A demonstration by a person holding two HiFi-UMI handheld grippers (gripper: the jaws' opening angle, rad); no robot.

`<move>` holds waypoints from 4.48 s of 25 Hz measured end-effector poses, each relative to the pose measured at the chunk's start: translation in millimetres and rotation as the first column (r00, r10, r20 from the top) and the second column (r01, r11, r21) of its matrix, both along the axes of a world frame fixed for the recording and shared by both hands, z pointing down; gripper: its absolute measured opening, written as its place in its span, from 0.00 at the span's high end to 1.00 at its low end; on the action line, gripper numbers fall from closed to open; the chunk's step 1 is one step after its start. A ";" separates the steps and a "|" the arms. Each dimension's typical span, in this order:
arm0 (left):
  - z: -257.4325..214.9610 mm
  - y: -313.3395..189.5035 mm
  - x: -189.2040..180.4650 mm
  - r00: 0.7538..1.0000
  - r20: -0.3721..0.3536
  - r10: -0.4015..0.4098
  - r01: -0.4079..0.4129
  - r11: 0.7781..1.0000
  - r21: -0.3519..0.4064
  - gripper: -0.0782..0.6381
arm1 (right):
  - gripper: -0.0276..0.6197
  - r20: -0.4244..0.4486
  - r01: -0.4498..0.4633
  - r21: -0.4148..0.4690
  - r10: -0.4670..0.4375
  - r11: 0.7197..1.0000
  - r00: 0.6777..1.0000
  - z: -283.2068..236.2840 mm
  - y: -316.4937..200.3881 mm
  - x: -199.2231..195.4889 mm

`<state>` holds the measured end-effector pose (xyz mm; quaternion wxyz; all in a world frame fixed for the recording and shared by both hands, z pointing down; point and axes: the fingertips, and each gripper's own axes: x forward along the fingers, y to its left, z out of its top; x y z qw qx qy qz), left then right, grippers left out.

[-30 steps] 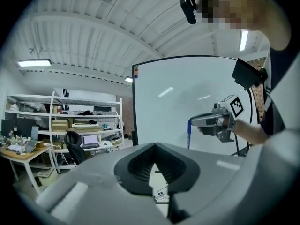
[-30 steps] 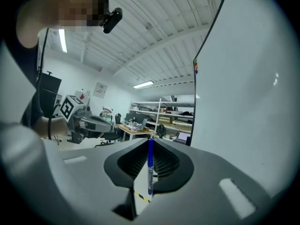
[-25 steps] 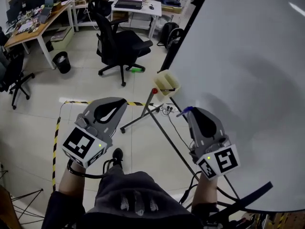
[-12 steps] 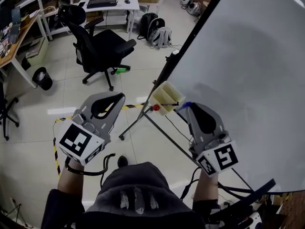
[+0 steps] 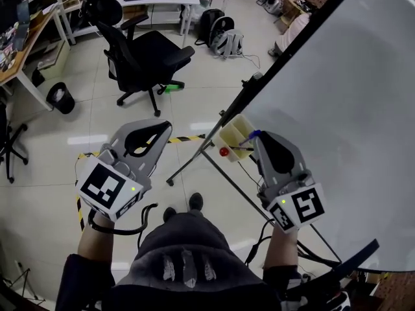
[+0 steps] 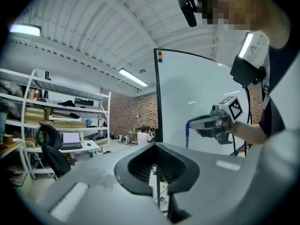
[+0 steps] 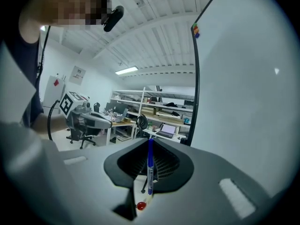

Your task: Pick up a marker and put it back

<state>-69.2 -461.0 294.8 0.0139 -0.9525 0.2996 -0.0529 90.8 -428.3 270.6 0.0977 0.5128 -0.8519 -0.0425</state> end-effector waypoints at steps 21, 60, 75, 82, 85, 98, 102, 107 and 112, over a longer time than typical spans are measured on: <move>38.3 -32.2 11.5 0.998 0.032 -0.051 0.054 0.992 -0.114 0.88 | 0.91 0.074 0.003 -0.151 0.008 0.988 0.997 90.8 -66.1 5.0; 51.8 -45.9 -8.4 0.995 0.029 -0.098 0.101 0.985 -0.139 0.88 | 0.87 -0.073 -0.013 -0.244 -0.005 0.970 0.997 129.8 -92.6 -15.4; -6.8 -28.5 -16.9 0.997 -0.019 -0.071 0.071 0.997 0.029 0.88 | 0.88 -0.041 0.005 -0.023 -0.006 1.000 0.999 31.0 -71.5 -27.1; -37.2 2.5 -29.5 0.996 -0.051 -0.069 0.074 0.993 0.096 0.88 | 0.89 -0.001 0.075 0.111 -0.075 0.991 0.997 -34.7 -26.3 -50.0; -37.3 15.2 -34.7 0.995 -0.073 -0.067 0.075 0.992 0.099 0.88 | 0.95 0.004 0.094 0.108 -0.095 0.990 0.995 -34.7 -11.0 -57.5; -27.3 83.9 -11.4 0.995 -0.089 -0.033 0.038 0.998 0.058 0.88 | 0.95 -0.025 0.092 0.077 -0.091 0.993 0.996 -26.7 64.9 -40.3; -35.0 123.6 10.4 0.996 -0.076 -0.037 0.043 0.996 0.081 0.88 | 0.95 -0.012 0.120 0.115 -0.120 0.986 0.993 -35.6 108.7 -23.1; -37.3 202.1 45.7 0.996 -0.061 -0.057 0.064 0.992 0.111 0.88 | 0.95 -0.011 0.159 0.130 -0.159 0.979 0.987 -27.6 188.2 9.3; -36.4 289.4 81.3 0.996 -0.018 -0.089 0.090 0.987 0.131 0.88 | 0.95 0.031 0.185 0.128 -0.190 0.974 0.981 -18.8 262.4 48.3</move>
